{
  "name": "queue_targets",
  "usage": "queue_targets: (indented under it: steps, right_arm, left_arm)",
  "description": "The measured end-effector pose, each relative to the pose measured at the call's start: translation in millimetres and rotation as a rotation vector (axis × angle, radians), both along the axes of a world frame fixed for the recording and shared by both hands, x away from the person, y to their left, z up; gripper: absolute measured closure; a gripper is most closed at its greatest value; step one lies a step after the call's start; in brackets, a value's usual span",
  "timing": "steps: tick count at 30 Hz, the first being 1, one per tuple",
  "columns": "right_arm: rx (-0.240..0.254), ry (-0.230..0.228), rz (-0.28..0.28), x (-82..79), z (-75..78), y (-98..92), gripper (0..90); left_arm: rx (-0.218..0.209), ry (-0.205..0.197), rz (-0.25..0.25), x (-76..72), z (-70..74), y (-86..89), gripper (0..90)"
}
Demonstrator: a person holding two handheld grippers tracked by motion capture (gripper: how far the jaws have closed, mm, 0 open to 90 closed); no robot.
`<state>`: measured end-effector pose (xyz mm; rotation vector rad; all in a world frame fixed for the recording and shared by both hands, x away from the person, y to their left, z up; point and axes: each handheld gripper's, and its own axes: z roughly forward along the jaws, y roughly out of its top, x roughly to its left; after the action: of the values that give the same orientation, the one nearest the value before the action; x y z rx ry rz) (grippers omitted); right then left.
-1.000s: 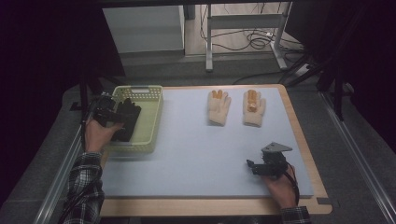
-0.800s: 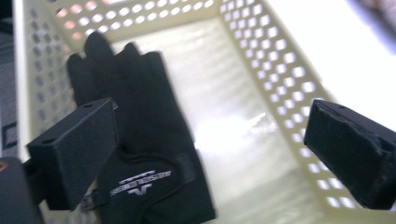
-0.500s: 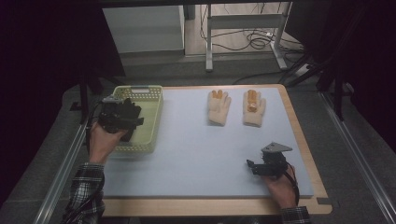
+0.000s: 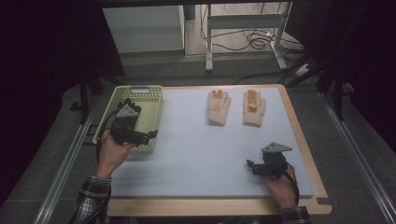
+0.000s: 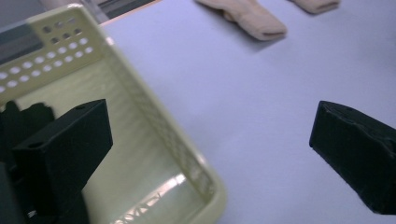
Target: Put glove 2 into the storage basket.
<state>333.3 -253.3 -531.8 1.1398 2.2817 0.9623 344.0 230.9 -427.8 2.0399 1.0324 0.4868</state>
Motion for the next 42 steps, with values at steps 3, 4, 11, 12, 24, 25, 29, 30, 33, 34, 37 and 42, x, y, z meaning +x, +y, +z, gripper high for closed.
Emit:
queue_targets:
  steps: [3,4,11,12,24,25,29,30,33,34,37,42]
  right_arm:
    - [0.001,0.001,-0.001,-0.1,0.1,0.1,19.9]
    - [0.001,-0.001,0.001,0.1,0.0,0.0,19.9]
    - [0.001,0.0,0.002,0.2,-0.1,-0.1,19.9]
    - [0.001,0.0,0.002,0.2,-0.1,-0.1,19.9]
    - [0.002,0.001,0.002,0.5,0.0,-0.1,19.9]
    - [0.002,0.001,0.002,0.6,0.0,-0.1,19.9]
    - [0.002,0.003,0.002,0.7,0.0,-0.3,19.9]
    - [0.002,0.003,0.002,0.7,0.1,-0.3,19.9]
    - [0.002,0.004,0.002,0.8,0.2,-0.3,20.0]
    - [0.001,0.004,0.002,0.8,0.2,-0.2,20.0]
    - [0.006,0.007,0.003,0.9,0.5,-0.5,20.5]
    - [0.011,0.007,-0.002,1.1,1.3,-1.0,23.3]
  left_arm:
    - [0.003,-0.019,-0.038,-9.5,-3.0,-14.7,0.0]
    - [0.006,-0.025,-0.048,-12.8,-4.6,-19.7,0.0]
    - [0.029,-0.042,-0.124,-34.2,-25.4,-52.8,0.0]
    - [0.029,-0.042,-0.124,-34.2,-25.4,-52.8,0.0]
    - [0.055,0.004,-0.14,-57.0,-84.1,-78.9,0.0]
    - [0.061,0.01,-0.131,-57.7,-88.5,-79.0,0.0]
    - [0.063,0.032,-0.12,-57.5,-100.3,-77.2,0.0]
    - [0.062,0.045,-0.115,-57.2,-105.3,-76.2,0.0]
    - [0.082,0.059,-0.106,-56.6,-111.4,-75.2,0.0]
    - [0.092,0.065,-0.104,-56.4,-113.2,-75.1,0.0]
    - [0.103,0.081,-0.102,-55.1,-119.2,-74.5,0.0]
    - [0.091,0.086,-0.093,-55.9,-121.7,-73.5,0.8]
